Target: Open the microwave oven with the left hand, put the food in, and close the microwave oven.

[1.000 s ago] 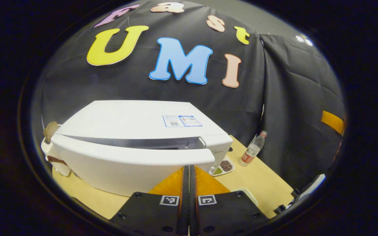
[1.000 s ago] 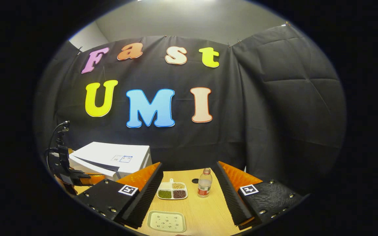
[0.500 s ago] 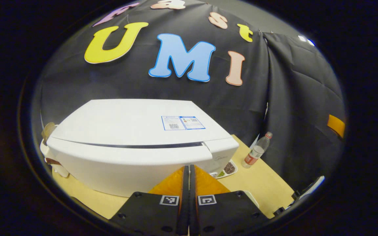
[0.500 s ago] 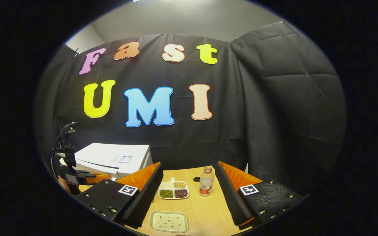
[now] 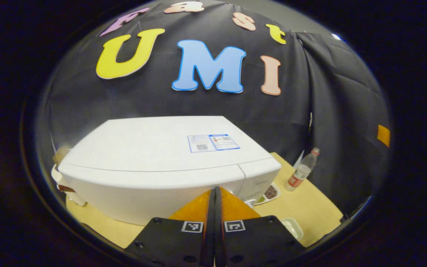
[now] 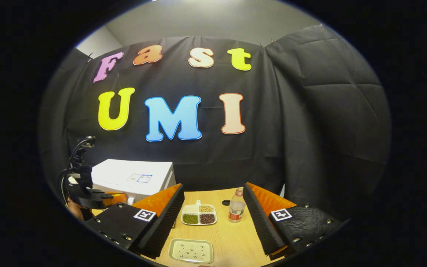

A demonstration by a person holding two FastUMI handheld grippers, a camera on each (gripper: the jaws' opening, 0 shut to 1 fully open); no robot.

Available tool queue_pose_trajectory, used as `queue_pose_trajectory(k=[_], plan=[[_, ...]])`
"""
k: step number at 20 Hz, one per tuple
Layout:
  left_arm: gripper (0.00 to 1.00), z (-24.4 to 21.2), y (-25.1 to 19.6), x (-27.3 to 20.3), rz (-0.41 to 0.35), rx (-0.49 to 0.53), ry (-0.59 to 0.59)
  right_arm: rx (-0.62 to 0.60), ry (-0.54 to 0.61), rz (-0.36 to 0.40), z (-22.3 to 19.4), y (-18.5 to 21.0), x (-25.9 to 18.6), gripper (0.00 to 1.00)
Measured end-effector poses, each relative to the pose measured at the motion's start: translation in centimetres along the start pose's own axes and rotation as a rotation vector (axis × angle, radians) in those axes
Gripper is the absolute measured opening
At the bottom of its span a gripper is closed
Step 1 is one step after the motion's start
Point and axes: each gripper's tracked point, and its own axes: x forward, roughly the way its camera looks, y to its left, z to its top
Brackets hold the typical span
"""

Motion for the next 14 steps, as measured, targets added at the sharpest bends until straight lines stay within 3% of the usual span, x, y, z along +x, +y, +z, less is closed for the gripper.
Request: queue_pose_trajectory(k=[6, 11, 14], plan=[[0.07, 1.8, 1.2, -1.5, 0.027, 0.027, -0.044, 0.015, -0.006, 0.014, 0.1, 0.8, -0.1, 0.97], [0.11, 9.5, 3.0, -7.0, 0.057, 0.061, -0.229, 0.019, -0.014, 0.042, 0.5, 2.8, -0.4, 0.97], [0.69, 13.4, 4.1, -13.1, 0.123, 0.087, -0.352, 0.022, -0.027, 0.068, 1.2, 4.7, -1.1, 0.97]])
